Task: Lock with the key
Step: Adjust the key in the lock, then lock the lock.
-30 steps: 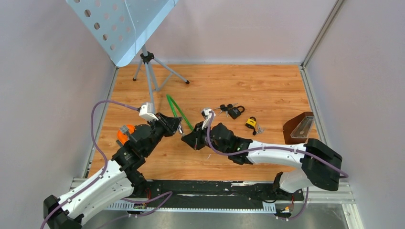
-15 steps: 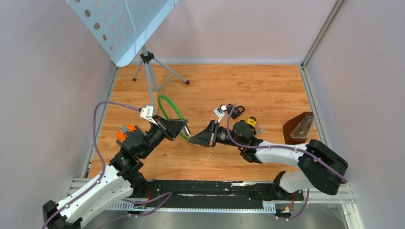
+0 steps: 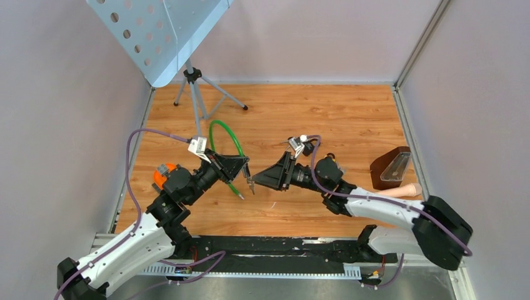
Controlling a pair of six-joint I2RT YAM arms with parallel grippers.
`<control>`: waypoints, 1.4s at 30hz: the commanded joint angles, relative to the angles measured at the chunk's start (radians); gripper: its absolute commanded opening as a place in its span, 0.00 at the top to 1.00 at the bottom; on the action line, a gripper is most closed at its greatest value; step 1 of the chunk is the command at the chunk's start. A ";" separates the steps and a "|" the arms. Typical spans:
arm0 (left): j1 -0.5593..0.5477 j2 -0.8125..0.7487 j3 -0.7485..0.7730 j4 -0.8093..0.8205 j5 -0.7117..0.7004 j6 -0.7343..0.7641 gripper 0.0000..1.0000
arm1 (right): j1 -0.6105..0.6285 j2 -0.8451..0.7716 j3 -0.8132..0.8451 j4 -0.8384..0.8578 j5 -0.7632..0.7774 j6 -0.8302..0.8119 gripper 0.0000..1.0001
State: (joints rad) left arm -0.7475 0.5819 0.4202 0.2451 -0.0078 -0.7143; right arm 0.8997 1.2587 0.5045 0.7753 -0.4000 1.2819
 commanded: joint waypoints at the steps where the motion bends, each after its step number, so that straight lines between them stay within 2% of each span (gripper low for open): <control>1: -0.003 0.002 0.079 0.016 0.011 0.074 1.00 | -0.003 -0.202 0.003 -0.217 0.148 -0.211 0.30; 4: -0.003 0.009 0.102 0.000 0.018 0.090 1.00 | -0.003 -0.309 -0.014 -0.350 0.250 -0.280 0.29; 8: -0.003 0.019 0.161 -0.018 0.130 0.112 1.00 | -0.004 -0.391 0.010 -0.505 0.379 -0.378 0.29; 15: -0.003 0.050 0.324 -0.140 0.394 0.175 1.00 | -0.007 -0.378 0.012 -0.548 0.512 -0.581 0.24; 22: -0.003 0.090 0.492 -0.227 0.550 0.199 1.00 | -0.012 -0.199 -0.008 -0.359 0.431 -0.699 0.19; 29: -0.003 0.147 0.598 -0.240 0.678 0.191 1.00 | -0.012 -0.002 0.118 -0.276 0.306 -0.762 0.19; 33: -0.003 0.157 0.604 -0.235 0.707 0.184 1.00 | -0.011 0.063 0.177 -0.234 0.238 -0.742 0.20; 38: -0.003 0.148 0.601 -0.231 0.710 0.182 1.00 | -0.010 0.077 0.172 -0.157 0.225 -0.652 0.21; 42: -0.003 0.141 0.601 -0.212 0.722 0.167 1.00 | -0.010 0.119 0.218 -0.206 0.226 -0.632 0.23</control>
State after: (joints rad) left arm -0.7475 0.7467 0.9791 -0.0505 0.6815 -0.5587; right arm 0.8921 1.3380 0.6525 0.5392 -0.1528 0.6086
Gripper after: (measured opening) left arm 0.264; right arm 0.788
